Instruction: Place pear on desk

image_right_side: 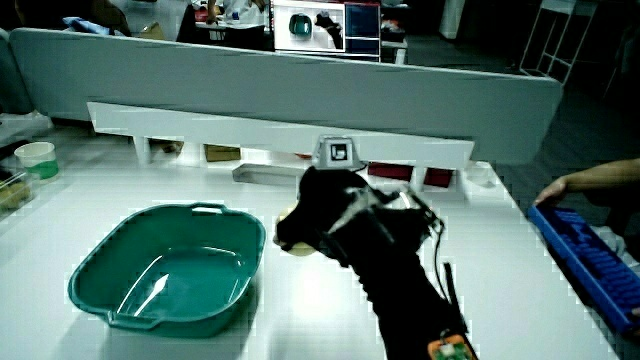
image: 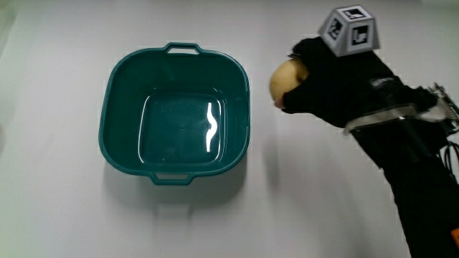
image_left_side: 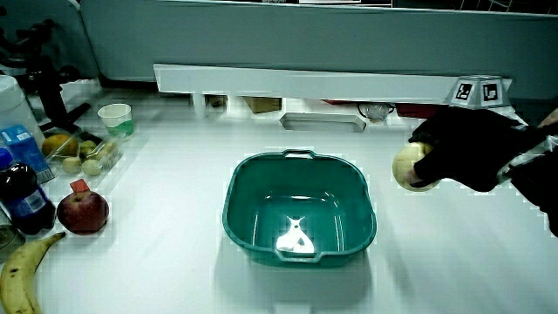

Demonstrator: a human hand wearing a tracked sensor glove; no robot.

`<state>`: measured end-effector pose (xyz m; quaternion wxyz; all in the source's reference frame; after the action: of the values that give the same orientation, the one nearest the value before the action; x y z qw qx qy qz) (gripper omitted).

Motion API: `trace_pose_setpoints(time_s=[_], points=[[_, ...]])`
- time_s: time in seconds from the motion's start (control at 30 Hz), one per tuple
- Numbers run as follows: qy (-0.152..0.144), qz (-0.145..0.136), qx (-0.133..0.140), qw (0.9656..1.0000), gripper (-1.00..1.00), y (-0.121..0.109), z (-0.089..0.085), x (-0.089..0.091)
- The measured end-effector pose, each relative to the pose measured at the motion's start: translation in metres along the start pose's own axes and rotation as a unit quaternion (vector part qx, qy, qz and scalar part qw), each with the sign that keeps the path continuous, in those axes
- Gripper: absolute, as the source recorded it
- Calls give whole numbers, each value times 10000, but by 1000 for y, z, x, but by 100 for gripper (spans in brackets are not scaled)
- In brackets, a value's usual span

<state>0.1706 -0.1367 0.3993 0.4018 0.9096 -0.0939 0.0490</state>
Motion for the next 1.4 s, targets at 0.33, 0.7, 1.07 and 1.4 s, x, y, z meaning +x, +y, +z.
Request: trace_pose_setpoints(time_s=[0.33, 0.7, 1.07, 1.4], points=[[41, -440, -193, 9988, 0, 16, -30, 35], [118, -529, -486, 9973, 0, 28, -60, 48], [199, -629, -590, 9961, 0, 33, -78, 56], [527, -699, -1049, 9906, 0, 37, -86, 61]])
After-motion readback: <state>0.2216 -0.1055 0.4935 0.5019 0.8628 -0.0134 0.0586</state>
